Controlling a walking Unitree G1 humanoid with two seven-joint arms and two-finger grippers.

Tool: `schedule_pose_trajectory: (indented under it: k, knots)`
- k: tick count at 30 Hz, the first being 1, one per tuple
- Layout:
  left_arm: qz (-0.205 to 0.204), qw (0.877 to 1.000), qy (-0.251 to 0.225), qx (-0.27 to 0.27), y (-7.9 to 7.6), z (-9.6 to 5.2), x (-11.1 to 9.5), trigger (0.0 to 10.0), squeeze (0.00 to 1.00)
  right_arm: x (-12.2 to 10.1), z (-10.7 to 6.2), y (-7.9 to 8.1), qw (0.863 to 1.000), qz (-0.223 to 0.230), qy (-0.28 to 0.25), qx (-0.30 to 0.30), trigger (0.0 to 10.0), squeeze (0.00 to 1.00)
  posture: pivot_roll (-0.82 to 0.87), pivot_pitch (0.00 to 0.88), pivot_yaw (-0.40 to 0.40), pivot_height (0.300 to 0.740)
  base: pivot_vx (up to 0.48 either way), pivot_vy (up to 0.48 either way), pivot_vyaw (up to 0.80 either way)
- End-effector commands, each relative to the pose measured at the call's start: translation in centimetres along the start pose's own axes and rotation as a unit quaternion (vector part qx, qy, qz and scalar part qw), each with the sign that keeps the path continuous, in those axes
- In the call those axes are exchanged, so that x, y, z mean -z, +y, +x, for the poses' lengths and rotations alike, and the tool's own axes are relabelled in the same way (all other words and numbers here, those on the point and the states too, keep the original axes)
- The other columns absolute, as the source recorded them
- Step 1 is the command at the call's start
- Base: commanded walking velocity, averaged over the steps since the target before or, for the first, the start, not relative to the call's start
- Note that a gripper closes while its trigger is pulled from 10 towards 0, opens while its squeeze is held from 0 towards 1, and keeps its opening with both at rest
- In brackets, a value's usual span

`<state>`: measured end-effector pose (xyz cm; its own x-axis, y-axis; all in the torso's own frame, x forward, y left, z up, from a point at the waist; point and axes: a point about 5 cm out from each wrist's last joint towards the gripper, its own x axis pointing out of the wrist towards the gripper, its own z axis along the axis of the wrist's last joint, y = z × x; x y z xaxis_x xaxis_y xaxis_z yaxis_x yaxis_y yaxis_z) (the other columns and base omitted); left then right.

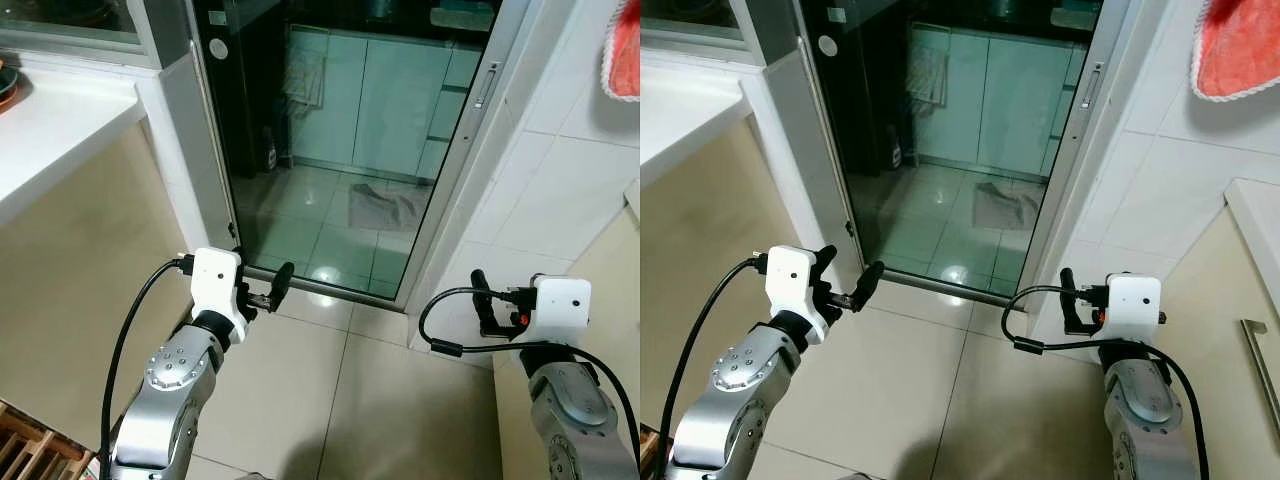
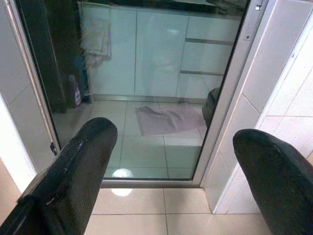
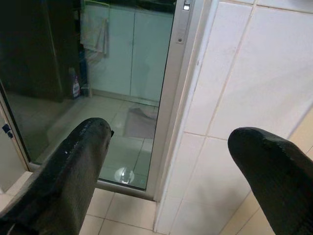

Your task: Restocking fridge

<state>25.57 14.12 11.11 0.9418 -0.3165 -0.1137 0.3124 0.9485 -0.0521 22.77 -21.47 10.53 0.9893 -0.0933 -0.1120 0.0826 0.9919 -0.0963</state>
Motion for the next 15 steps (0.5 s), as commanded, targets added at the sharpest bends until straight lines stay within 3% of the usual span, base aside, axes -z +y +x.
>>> schedule_pose_trajectory:
  k: [1, 14, 15]
  knots:
    - [0.004, 1.0, 0.004, -0.001, 0.08, 0.18, 0.07, 10.0, 0.0, -0.22, 0.12, -0.36, 1.0, -0.002, -0.002, 0.008, 10.0, 0.0, -0.16, 0.0, 0.007, 0.74, 0.0, 0.0, 0.0]
    - [0.004, 1.0, 0.003, -0.001, 0.03, 0.21, 0.03, 10.0, 0.0, -0.27, 0.14, -0.41, 1.0, -0.005, -0.003, 0.009, 10.0, 0.0, -0.16, 0.0, 0.007, 0.74, 0.0, 0.0, 0.0]
    - [0.004, 1.0, -0.005, -0.011, -0.16, 1.07, -0.77, 10.0, 0.0, -0.06, 0.26, 0.57, 1.0, -0.008, 0.001, 0.0, 10.0, 0.0, -0.17, 0.005, 0.011, 0.74, 0.0, 0.0, 0.0]
